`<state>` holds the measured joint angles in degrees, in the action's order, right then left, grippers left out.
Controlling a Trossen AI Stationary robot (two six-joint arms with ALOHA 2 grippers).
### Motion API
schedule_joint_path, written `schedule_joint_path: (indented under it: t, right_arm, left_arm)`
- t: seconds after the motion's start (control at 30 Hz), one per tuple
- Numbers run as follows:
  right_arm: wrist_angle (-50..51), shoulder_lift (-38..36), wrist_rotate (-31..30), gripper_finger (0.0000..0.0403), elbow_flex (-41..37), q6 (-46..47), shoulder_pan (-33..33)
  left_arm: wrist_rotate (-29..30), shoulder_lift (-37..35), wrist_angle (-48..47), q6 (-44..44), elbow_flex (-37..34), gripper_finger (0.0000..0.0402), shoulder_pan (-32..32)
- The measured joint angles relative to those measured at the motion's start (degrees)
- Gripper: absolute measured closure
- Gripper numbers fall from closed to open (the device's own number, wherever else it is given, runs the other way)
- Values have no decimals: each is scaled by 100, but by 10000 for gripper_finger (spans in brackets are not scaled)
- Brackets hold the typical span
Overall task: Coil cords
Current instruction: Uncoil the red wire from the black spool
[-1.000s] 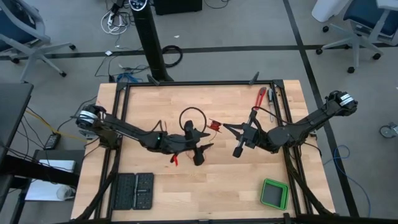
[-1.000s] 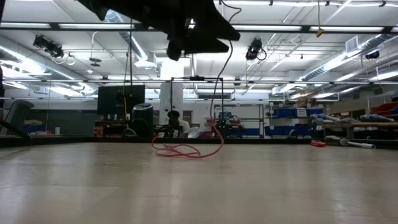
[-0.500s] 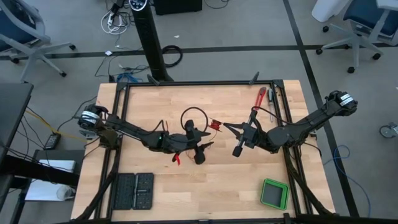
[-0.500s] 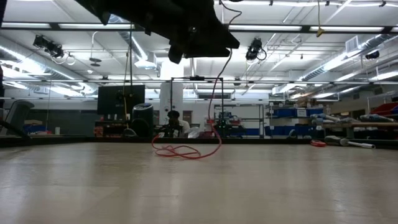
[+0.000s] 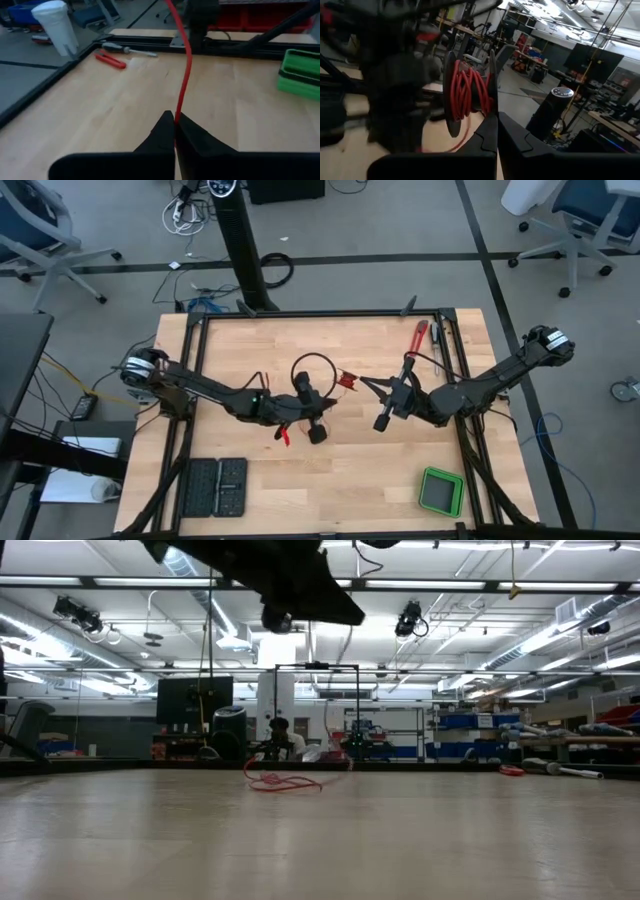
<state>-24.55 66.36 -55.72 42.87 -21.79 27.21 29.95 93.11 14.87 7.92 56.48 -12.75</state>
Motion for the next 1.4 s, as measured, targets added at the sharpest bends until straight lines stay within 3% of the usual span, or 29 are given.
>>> schedule_joint_path:
  t: [0.3, 0.5, 0.83, 0.93, 1.2, 1.4]
  right_arm:
    - [84, -1, -13, 403, 0, -419, 172]
    - [971, 0, -456, 403, 2, -586, 182]
    - [976, 12, -2410, 403, 0, -478, -170]
    - [805, 12, -2703, 403, 0, -477, -202]
    - [109, 12, -2639, 403, 2, -483, -237]
    - [-122, 13, -1879, 403, 2, -489, -211]
  left_arm:
    - [1146, -978, -1811, 329, 116, 401, -43]
    - [1170, -1489, -1917, 265, 116, 401, -296]
    - [-611, -1457, -1193, -606, 125, 401, -504]
    - [-832, -1363, -1236, -601, 123, 401, -504]
    - [-1121, -677, -904, -624, 123, 401, -484]
    - [-959, -163, -895, -735, 121, 401, -320]
